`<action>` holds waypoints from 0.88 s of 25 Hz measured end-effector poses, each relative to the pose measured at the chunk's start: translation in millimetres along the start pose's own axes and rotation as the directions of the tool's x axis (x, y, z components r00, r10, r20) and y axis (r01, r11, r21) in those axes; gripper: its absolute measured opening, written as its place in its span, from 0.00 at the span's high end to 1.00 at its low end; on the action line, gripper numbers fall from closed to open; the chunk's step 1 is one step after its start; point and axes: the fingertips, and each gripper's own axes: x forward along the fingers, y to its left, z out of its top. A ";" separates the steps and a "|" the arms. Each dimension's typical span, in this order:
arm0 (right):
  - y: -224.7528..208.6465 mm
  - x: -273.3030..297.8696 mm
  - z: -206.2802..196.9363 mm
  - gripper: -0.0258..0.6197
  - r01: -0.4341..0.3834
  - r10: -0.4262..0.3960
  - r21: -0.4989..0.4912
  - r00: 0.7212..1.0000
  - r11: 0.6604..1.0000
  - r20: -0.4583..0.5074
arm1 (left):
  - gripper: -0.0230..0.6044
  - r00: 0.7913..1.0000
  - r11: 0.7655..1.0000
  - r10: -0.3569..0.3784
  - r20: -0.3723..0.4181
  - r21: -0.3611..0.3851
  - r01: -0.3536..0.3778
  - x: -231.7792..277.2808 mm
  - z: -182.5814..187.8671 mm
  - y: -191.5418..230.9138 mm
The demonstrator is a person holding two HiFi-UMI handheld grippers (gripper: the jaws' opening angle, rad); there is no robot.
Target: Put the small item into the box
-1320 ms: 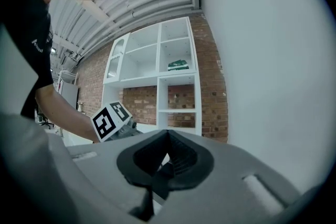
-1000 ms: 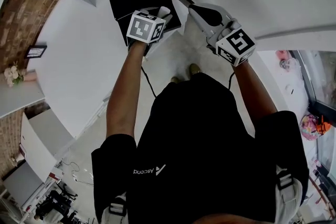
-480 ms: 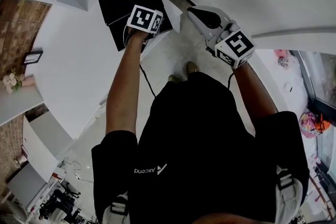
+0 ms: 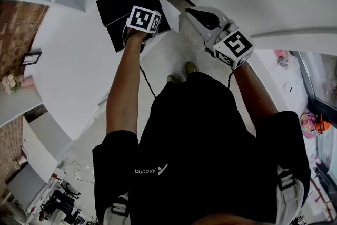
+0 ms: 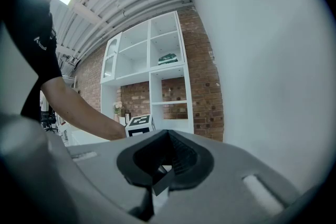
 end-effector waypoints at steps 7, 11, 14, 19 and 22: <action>0.4 0.1 -0.9 0.96 -0.007 0.007 0.002 1.000 1.000 0.001 | 0.62 1.000 1.000 -0.005 0.024 -0.007 0.006 -5.2 3.3 -1.3; 1.6 1.2 0.9 0.96 -0.014 0.014 0.004 1.000 1.000 0.008 | 0.62 0.999 1.000 -0.002 0.055 -0.012 0.003 -16.1 3.8 -3.5; 5.4 3.6 1.5 0.96 -0.023 0.023 0.005 1.000 1.000 0.012 | 0.62 0.994 1.000 0.003 0.107 -0.013 -0.001 -31.3 6.9 -6.1; 14.4 11.1 6.5 0.96 -0.045 0.045 0.003 0.999 0.999 0.021 | 0.62 0.968 1.000 0.026 0.249 -0.019 -0.022 -74.9 20.0 -13.2; 20.7 16.1 13.6 0.96 -0.064 0.064 -0.006 0.997 0.998 0.033 | 0.62 0.913 1.000 0.029 0.408 -0.017 -0.024 -111.5 36.5 -22.9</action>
